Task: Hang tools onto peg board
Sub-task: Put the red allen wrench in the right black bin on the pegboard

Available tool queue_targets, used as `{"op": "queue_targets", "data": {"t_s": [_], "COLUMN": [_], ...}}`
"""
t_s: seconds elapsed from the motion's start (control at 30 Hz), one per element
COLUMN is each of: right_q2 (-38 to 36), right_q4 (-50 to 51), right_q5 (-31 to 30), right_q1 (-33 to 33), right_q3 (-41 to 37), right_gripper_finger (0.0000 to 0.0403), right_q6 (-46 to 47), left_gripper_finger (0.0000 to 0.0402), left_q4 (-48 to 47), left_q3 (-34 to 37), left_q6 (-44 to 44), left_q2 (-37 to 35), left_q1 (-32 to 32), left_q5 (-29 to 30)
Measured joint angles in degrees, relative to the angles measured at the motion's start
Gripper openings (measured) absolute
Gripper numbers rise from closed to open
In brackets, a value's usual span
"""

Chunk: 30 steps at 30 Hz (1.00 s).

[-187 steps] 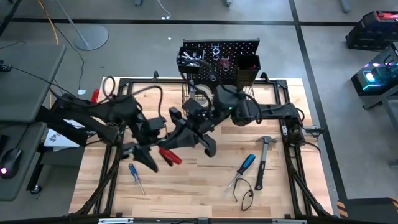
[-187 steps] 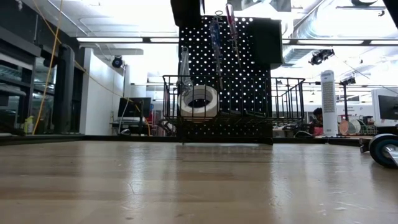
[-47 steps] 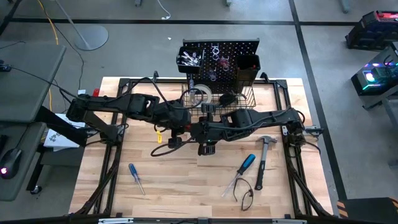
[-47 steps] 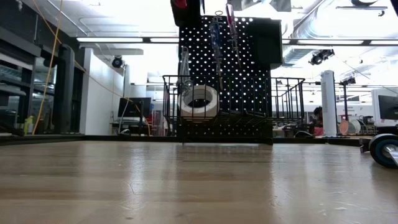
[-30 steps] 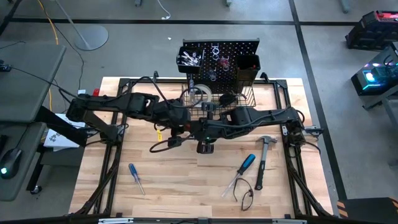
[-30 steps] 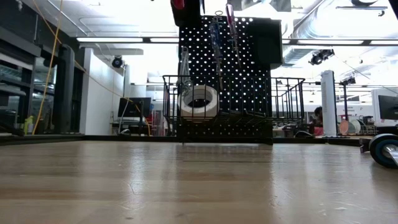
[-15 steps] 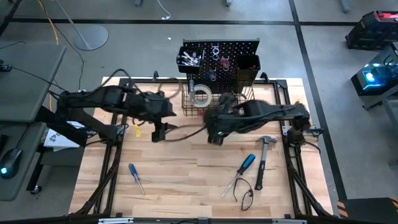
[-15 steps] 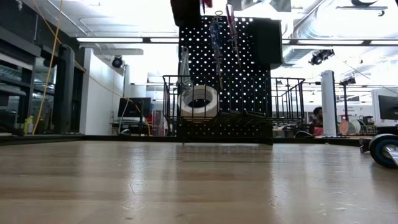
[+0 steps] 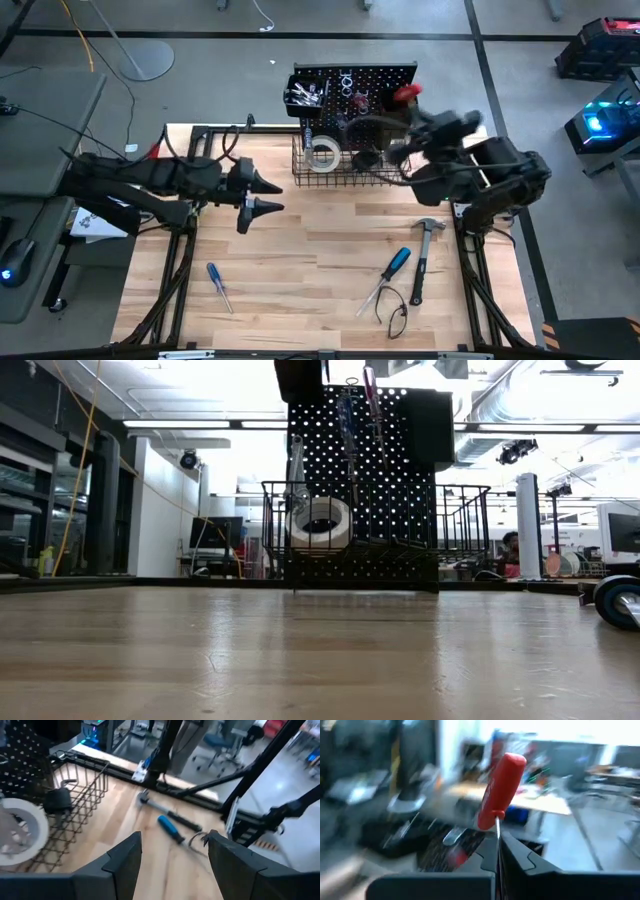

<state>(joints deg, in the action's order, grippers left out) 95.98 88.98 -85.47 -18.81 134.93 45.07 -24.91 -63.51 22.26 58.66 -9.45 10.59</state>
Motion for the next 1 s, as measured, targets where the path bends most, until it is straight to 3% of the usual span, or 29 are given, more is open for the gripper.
{"op": "queue_targets", "data": {"t_s": [0.07, 0.2, 0.4, 0.53, 0.6, 0.67, 0.83, 0.9, 1.0], "right_q2": [-0.33, -1.93, -4.13, -3.70, -2.95, -2.02, -1.28, -2.53, -6.20], "right_q4": [0.67, 1.09, 0.66, -4.57, -12.49, -25.46, -68.76, -77.66, -76.50], "right_q5": [-4.57, -4.53, -4.22, -3.75, -1.41, 5.26, 30.94, 37.69, 41.92], "right_q1": [0.20, 1.91, -0.46, -1.88, -1.92, -0.64, 5.63, 8.55, 12.83], "right_q3": [-0.73, -7.58, -21.76, -24.35, -24.35, -24.35, -24.40, -24.35, -24.34], "right_gripper_finger": [0.0000, 0.0000, 0.0000, 0.0000, 0.0000, 0.0000, 0.0000, 0.0000, 0.0000], "right_q6": [6.75, 15.52, 37.28, 41.78, 35.01, 20.34, -32.06, -41.58, -43.81], "left_gripper_finger": [0.0209, 0.0209, 0.0209, 0.0209, 0.0209, 0.0209, 0.0209, 0.0209, 0.0209], "left_q4": [2.93, 4.70, 5.35, 5.16, 5.07, 5.27, 5.18, 5.17, 5.15], "left_q3": [1.78, 2.45, 2.45, 2.45, 2.45, 2.44, 2.45, 2.44, 2.43], "left_q6": [1.36, 1.68, 1.60, 1.20, 1.15, 0.63, -0.29, 0.12, 0.65], "left_q2": [-0.43, -0.38, -1.55, -2.57, -3.07, -3.40, -3.52, -3.71, -4.05], "left_q1": [-0.53, -1.94, -4.05, -5.00, -4.99, -4.87, -4.84, -4.82, -4.88], "left_q5": [0.18, 0.22, -0.37, -0.64, -0.64, -0.62, -0.65, -1.10, -1.28]}}
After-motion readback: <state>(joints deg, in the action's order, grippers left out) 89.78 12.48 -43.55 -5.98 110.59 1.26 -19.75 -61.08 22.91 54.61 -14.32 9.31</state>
